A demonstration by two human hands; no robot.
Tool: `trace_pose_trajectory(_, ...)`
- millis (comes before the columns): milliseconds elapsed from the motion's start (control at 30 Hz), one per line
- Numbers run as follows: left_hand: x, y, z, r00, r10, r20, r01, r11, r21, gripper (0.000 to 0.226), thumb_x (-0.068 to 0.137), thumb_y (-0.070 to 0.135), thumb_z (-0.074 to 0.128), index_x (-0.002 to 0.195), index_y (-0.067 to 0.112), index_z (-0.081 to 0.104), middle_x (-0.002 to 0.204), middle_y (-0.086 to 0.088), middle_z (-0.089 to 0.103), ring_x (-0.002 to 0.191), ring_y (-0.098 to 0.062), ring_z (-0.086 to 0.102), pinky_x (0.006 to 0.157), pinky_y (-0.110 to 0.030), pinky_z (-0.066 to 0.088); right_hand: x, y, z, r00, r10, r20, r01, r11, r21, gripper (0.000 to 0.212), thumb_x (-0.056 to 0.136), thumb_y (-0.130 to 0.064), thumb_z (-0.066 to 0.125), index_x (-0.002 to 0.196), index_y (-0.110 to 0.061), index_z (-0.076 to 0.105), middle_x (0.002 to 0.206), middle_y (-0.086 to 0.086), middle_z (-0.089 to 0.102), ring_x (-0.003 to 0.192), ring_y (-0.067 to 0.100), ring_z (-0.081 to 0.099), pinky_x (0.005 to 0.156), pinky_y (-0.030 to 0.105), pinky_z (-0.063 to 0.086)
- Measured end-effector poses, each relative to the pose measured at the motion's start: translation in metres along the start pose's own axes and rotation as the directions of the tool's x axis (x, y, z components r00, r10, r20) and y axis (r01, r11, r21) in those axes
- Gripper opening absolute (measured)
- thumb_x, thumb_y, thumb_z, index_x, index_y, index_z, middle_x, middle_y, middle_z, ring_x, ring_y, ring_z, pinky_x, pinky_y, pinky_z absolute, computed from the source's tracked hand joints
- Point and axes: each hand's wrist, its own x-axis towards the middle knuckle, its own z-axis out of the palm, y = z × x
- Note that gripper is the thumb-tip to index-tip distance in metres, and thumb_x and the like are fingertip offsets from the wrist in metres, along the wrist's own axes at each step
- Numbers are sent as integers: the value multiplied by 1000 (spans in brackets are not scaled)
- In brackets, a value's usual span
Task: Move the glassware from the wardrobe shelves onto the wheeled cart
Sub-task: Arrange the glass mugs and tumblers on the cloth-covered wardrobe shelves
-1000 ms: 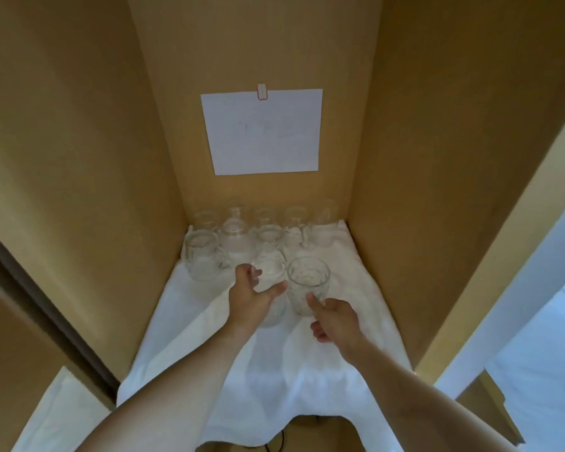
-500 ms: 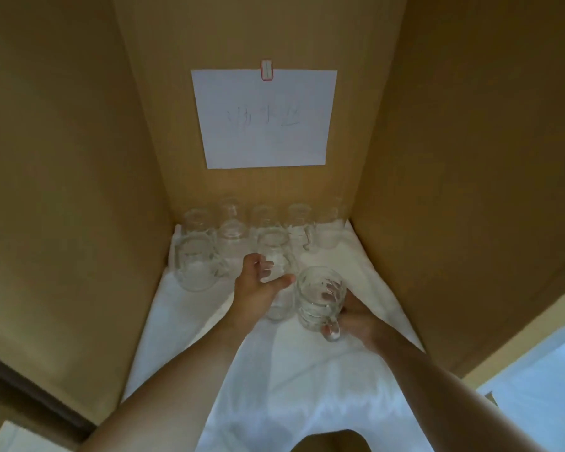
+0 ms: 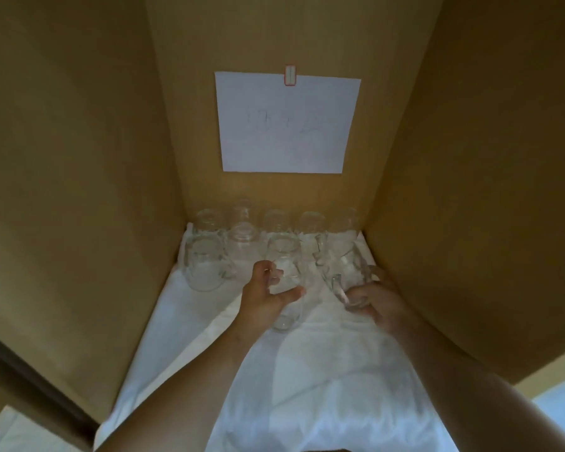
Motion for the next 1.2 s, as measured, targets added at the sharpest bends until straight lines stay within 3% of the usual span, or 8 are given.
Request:
trace_pose_trajectory(133, -3, -2, 0, 999, 26, -21, -26, 1000, -7, 66, 70, 21, 93, 118, 18, 48, 120, -1, 61, 114, -16, 59, 89, -22, 47, 7, -31, 15, 954, -294, -50, 212, 786, -581, 85, 54, 12, 80, 131, -19, 60, 138, 9, 44, 116, 26, 56, 90, 34, 54)
trace_pose_trajectory(200, -6, -4, 1, 999, 43, -24, -42, 999, 21, 68, 70, 20, 93, 119, 17, 47, 120, -1, 61, 112, -16, 59, 92, -25, 46, 5, -33, 22, 912, -407, 48, 226, 403, -887, 85, 66, 0, 79, 142, -28, 53, 146, 12, 30, 128, 31, 44, 105, 35, 46)
trace_pose_trajectory(300, -9, -8, 2, 998, 62, -30, -61, 997, 45, 67, 69, 21, 93, 118, 20, 47, 118, 0, 62, 109, -9, 59, 88, -18, 45, 2, -23, 30, 875, -431, 219, 159, -171, -972, 82, 82, -13, 73, 151, -37, 35, 155, 18, 17, 136, 38, 32, 108, 47, 42)
trace_pose_trajectory(367, -9, -9, 1, 997, 66, -36, -64, 997, 48, 67, 68, 23, 94, 117, 22, 48, 118, 3, 63, 108, -3, 58, 83, -11, 44, 6, -14, 37, 851, -412, 326, 208, -305, -929, 79, 89, -10, 62, 155, -37, 28, 161, 16, 12, 142, 41, 23, 106, 51, 43)
trace_pose_trajectory(500, -9, -7, -1, 997, 67, -35, -63, 994, 90, 69, 70, 25, 93, 121, 23, 47, 119, 5, 63, 111, -7, 59, 86, -17, 44, 20, -15, 52, 861, -254, 440, 454, -6, -891, 104, 81, -3, 71, 161, -35, 12, 169, -1, -1, 155, 33, -2, 117, 47, 34)
trace_pose_trajectory(633, -6, -6, -2, 998, 54, -21, -52, 995, 82, 70, 70, 27, 93, 122, 23, 47, 121, 5, 62, 114, -8, 59, 87, -18, 44, 34, -12, 56, 934, -309, 181, 282, 323, -903, 111, 80, -10, 79, 161, -25, 4, 161, 19, 14, 145, 37, 29, 109, 36, 40)
trace_pose_trajectory(967, -1, -9, 0, 999, 41, -35, -37, 995, 89, 64, 70, 29, 93, 113, 35, 47, 119, 9, 62, 111, 1, 59, 84, -13, 45, 57, -9, 49, 893, -359, 273, 402, 359, -842, 117, 71, -29, 92, 161, -19, 17, 152, 16, 38, 138, 31, 42, 104, 34, 40)
trace_pose_trajectory(1200, 1, -7, 4, 999, 25, -36, -20, 993, 119, 70, 71, 30, 92, 124, 25, 46, 123, 6, 60, 115, -10, 58, 89, -22, 45, 38, 8, 48, 908, -403, 112, 326, 516, -792, 117, 76, -28, 89, 162, -26, 10, 167, 13, 11, 141, 28, 39, 104, 35, 44)
